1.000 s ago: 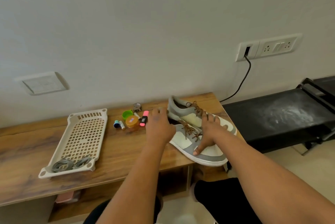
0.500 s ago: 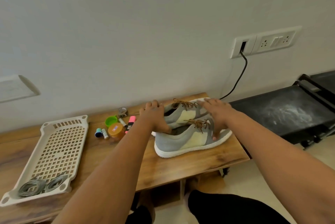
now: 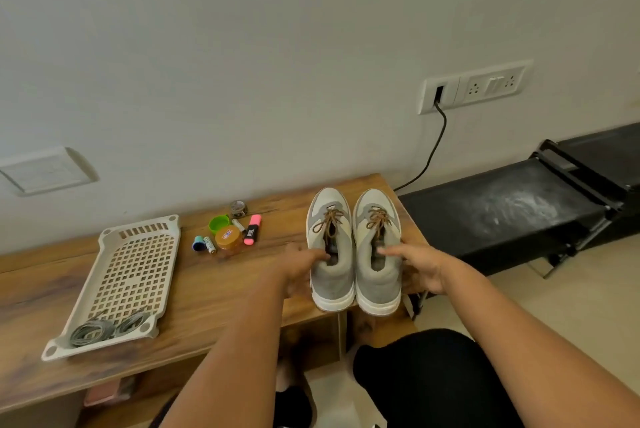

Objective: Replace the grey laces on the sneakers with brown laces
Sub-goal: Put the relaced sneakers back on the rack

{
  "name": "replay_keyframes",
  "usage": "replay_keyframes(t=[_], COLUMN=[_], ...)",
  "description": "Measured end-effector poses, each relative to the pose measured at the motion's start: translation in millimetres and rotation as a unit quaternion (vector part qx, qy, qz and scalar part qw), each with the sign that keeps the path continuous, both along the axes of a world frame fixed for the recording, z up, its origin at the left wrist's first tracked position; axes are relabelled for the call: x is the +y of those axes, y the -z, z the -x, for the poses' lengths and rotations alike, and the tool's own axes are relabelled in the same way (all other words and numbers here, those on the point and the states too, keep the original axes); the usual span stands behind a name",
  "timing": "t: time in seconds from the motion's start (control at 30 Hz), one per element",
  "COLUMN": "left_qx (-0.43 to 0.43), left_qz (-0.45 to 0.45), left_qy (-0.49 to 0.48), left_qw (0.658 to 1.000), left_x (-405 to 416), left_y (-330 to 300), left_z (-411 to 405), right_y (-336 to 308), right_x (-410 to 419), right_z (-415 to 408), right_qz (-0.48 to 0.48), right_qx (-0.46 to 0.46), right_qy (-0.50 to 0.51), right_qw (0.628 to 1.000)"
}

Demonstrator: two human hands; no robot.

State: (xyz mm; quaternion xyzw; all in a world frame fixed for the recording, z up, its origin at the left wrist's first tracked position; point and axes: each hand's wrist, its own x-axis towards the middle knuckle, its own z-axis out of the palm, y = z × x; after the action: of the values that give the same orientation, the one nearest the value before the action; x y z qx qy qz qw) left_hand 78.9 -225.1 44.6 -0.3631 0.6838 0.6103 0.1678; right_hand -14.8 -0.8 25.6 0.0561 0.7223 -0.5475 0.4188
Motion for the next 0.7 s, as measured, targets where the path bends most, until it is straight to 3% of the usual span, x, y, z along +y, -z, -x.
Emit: replay_keyframes(t=[0.13,0.27,0.4,0.7], left_qx=[-0.018,-0.024,-0.004,0.067], left_qz=[-0.025,-0.035,-0.085,-0.051], left_qy=[0.008,-0.002,-0.036,0.05], left_qw=[1.0,0.999,0.996,0.995], left_x=[13.0,40.0,72.3,194.9], left_y=[4.4,16.5,19.8,5.0], left_z=[-2.7,3.2,20.3,160.8], right_y=[-7.8,-9.8,-25.3,-63.8], right_x=[0.2,-2.5,24.1,154.6], right_z=[-3.3,5.4,33.0,148.0], right_qz=[-0.03,-0.123,-0.106,-0.135], right_qx=[0.01,0.112,0.133,0.164], right_qy=[0.005,-0.013,-0.015,0.066], right_qw=[0.999,0.986,0.985,0.975])
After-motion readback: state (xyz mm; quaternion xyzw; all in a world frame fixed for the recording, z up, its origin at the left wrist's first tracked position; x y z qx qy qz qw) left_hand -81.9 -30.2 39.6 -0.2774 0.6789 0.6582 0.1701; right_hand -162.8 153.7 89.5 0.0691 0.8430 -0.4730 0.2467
